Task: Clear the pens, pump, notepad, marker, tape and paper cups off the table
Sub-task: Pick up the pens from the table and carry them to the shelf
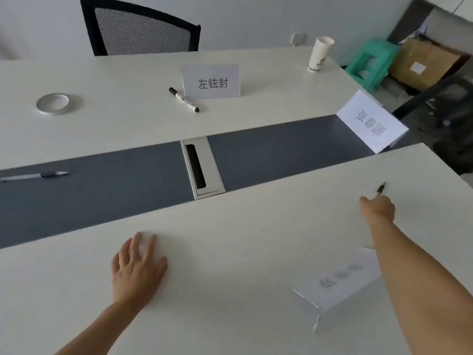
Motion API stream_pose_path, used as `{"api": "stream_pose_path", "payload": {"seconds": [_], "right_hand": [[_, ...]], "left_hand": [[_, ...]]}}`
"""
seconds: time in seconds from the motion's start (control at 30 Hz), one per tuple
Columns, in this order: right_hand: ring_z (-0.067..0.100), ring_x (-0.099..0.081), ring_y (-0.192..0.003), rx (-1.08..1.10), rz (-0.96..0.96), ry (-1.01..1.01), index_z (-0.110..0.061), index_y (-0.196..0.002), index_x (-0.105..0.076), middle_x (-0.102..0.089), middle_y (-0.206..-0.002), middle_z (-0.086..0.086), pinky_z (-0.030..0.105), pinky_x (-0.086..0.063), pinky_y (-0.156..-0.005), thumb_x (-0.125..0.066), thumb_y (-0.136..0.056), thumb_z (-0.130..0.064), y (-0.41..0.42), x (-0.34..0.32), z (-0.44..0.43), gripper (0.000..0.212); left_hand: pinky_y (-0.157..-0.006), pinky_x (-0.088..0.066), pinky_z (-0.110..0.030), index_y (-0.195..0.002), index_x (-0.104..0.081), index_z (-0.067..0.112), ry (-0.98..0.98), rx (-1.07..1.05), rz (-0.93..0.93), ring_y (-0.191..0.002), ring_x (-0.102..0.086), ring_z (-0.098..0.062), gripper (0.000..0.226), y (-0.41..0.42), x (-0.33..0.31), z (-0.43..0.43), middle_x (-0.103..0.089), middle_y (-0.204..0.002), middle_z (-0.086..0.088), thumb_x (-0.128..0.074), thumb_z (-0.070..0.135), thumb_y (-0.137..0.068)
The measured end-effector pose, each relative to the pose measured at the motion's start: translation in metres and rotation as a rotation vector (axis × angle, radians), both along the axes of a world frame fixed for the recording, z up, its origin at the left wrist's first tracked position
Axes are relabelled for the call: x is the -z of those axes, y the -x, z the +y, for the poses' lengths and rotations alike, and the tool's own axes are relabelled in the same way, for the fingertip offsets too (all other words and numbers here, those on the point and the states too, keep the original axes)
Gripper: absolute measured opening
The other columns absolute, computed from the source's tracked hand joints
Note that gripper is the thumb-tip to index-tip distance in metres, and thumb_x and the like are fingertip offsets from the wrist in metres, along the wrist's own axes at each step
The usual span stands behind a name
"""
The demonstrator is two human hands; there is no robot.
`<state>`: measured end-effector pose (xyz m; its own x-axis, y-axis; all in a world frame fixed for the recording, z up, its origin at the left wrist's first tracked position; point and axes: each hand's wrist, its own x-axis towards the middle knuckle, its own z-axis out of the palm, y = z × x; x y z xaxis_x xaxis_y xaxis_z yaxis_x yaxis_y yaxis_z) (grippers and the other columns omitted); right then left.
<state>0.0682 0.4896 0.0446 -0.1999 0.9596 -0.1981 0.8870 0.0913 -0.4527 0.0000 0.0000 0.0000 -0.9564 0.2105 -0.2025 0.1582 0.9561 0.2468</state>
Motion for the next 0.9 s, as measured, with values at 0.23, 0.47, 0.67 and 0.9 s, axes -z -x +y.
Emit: {"api": "stream_pose_path", "payload": {"seconds": [0.23, 0.47, 0.67, 0.9], "right_hand": [[0.044, -0.038, -0.121, 0.133, -0.162, -0.014, 0.008, -0.122, -0.039, -0.040, -0.132, 0.029, 0.046, -0.033, -0.100, -0.046, -0.089, -0.011, 0.019, 0.019, 0.017, 0.038], [0.048, -0.046, -0.115, -0.044, -0.203, 0.018, 0.011, -0.122, -0.032, -0.044, -0.127, 0.034, 0.051, -0.040, -0.094, -0.045, -0.089, -0.007, 0.034, 0.018, -0.018, 0.039], [0.049, -0.056, -0.093, -0.483, 0.009, -0.238, 0.008, -0.102, -0.042, -0.057, -0.104, 0.035, 0.044, -0.041, -0.066, -0.041, -0.088, -0.004, 0.073, -0.012, -0.134, 0.018], [0.037, -0.054, -0.076, -1.034, 0.065, -0.117, -0.004, -0.089, -0.040, -0.062, -0.095, 0.022, 0.033, -0.030, -0.057, -0.035, -0.091, -0.004, 0.080, -0.037, -0.311, 0.006]], "left_hand": [[-0.102, -0.025, -0.047, -0.128, -0.050, 0.016, -0.015, -0.032, 0.140, -0.127, -0.028, -0.032, 0.067, 0.000, 0.014, 0.001, -0.045, -0.138, -0.018, -0.025, 0.050, -0.076], [-0.101, -0.014, -0.035, -0.129, -0.050, 0.016, 0.034, 0.000, 0.080, -0.127, -0.038, -0.036, 0.067, 0.002, 0.009, 0.003, -0.047, -0.138, -0.017, -0.023, 0.051, -0.078], [-0.113, -0.014, -0.035, -0.142, -0.025, 0.026, 0.016, 0.098, -0.091, -0.140, -0.015, -0.022, 0.089, 0.007, -0.022, -0.009, -0.019, -0.154, -0.001, -0.001, 0.063, -0.064], [-0.107, -0.028, -0.041, -0.129, -0.048, 0.013, -0.209, -0.318, 0.050, -0.134, -0.029, -0.028, 0.047, -0.048, -0.037, -0.117, -0.044, -0.140, -0.010, -0.047, 0.036, -0.088]]}}
